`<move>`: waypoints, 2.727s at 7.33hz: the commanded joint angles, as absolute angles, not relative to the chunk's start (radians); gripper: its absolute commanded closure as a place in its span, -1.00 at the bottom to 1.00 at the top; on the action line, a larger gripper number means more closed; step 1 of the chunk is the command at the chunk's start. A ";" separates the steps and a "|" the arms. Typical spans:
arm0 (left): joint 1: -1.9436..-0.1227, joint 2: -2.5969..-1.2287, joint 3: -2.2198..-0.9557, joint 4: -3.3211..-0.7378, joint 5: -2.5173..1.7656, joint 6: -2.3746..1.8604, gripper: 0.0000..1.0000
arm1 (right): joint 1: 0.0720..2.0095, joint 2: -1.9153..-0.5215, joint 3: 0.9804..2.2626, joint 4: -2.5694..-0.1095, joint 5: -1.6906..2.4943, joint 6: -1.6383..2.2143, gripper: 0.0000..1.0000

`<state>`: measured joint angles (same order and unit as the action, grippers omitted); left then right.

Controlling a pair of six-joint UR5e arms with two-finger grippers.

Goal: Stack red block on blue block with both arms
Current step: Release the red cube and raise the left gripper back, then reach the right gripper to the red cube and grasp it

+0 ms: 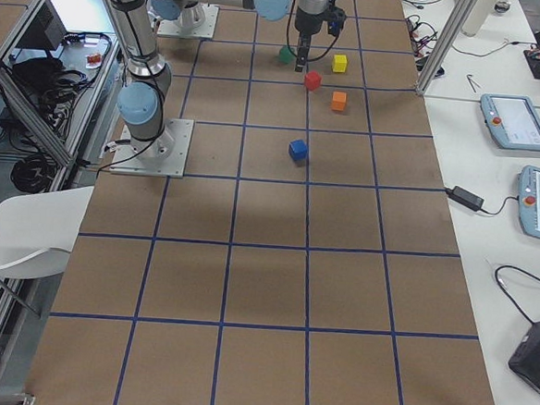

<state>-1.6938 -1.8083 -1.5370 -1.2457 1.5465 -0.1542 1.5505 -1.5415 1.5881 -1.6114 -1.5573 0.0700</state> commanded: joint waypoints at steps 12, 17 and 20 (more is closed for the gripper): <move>-1.615 -1.531 -1.546 -1.545 1.600 0.055 -1.00 | 1.798 -1.215 1.589 -2.029 -1.500 0.790 -1.00; -1.614 -1.546 -1.535 -1.582 1.612 0.052 -1.00 | 1.847 -1.089 1.586 -2.100 -1.477 1.008 -1.00; -1.609 -1.554 -1.531 -1.586 1.597 0.048 -1.00 | 1.847 -1.062 1.586 -2.108 -1.439 1.055 -1.00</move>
